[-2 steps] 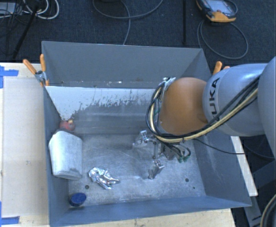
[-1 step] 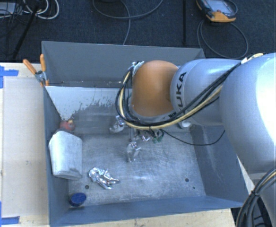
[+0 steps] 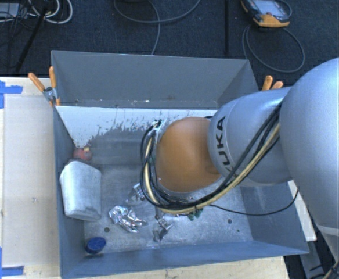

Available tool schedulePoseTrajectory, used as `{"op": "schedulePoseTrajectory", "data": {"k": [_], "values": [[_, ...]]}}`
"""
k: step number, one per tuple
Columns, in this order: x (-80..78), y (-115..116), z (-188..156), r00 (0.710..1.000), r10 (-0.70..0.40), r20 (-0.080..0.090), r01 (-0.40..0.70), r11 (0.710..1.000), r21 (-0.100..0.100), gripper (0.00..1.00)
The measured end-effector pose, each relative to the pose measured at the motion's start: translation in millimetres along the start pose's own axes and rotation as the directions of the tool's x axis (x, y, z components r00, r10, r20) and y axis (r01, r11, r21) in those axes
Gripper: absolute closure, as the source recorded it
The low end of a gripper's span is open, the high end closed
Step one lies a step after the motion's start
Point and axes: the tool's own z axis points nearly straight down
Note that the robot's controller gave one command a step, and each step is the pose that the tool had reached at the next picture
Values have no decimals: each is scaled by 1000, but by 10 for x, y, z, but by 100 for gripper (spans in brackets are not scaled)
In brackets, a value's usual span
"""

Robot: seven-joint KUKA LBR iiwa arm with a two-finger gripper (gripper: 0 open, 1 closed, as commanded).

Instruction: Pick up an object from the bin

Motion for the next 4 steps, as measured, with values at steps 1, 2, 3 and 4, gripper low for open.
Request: {"op": "schedulePoseTrajectory", "data": {"k": [1, 2, 3, 4], "values": [[-331, 432, 141, 979, -205, 5, 205, 979, 3, 0], [-329, 418, 134, 979, -202, 5, 202, 979, 4, 100], [-326, 418, 138, 980, -201, 4, 201, 980, 4, 0], [-327, 416, 136, 980, -199, 4, 199, 980, 3, 100]]}}
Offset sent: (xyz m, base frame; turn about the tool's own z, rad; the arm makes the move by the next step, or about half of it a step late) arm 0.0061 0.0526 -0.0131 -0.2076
